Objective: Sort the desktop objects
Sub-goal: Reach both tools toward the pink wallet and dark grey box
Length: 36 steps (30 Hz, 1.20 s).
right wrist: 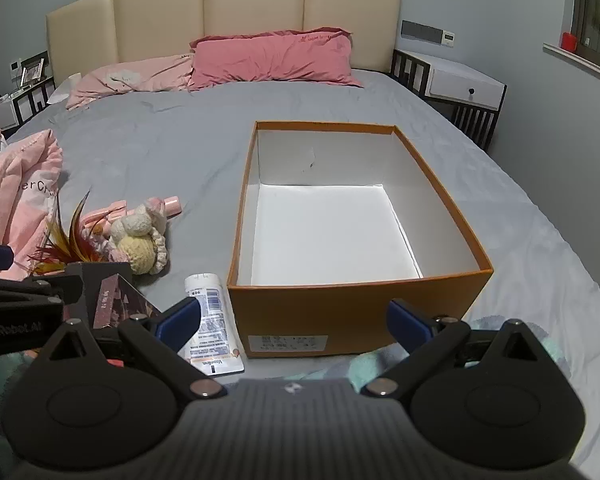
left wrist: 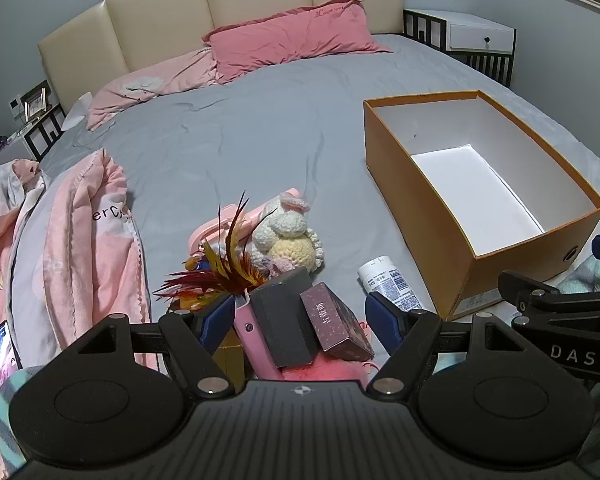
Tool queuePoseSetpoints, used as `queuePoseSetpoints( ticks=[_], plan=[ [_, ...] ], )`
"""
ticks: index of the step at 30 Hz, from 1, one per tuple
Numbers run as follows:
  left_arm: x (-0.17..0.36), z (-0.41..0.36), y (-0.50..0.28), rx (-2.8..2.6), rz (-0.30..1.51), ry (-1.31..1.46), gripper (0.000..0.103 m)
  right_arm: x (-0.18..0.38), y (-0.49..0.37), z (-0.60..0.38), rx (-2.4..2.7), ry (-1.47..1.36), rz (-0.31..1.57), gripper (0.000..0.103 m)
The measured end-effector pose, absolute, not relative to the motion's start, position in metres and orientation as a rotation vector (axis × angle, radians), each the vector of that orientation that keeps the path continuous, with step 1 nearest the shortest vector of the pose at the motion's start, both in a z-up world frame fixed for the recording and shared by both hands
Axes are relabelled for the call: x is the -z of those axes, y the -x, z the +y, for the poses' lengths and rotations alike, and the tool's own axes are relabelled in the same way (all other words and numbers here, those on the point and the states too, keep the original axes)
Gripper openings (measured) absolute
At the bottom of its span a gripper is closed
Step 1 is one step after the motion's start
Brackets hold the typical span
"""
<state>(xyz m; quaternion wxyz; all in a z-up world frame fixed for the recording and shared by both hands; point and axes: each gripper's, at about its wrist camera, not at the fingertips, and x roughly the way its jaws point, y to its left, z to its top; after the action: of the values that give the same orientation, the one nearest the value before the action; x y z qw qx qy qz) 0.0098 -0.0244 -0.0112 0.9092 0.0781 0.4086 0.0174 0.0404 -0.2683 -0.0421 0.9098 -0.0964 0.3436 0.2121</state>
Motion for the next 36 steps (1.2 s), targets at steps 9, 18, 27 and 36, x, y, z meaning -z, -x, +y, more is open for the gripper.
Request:
queuePoseSetpoints(
  ticks=[9,18,27,36],
  plan=[
    [0.012,-0.026,-0.011,-0.020,0.846,-0.167,0.085,0.046,-0.044,-0.270,-0.439,0.202,0.720,0.099],
    [0.010,-0.022,0.004,0.110,0.819,-0.200,0.059,0.047,-0.045,-0.267,-0.495,0.190,0.724,0.099],
    [0.003,0.019,-0.024,0.092,0.946,-0.130,0.052,0.043,-0.045,-0.237,-0.692,0.213,0.712,0.079],
    [0.025,0.051,-0.058,0.119,1.098,0.006,0.042,0.063,-0.050,-0.185,-0.874,0.256,0.814,0.059]
  ],
)
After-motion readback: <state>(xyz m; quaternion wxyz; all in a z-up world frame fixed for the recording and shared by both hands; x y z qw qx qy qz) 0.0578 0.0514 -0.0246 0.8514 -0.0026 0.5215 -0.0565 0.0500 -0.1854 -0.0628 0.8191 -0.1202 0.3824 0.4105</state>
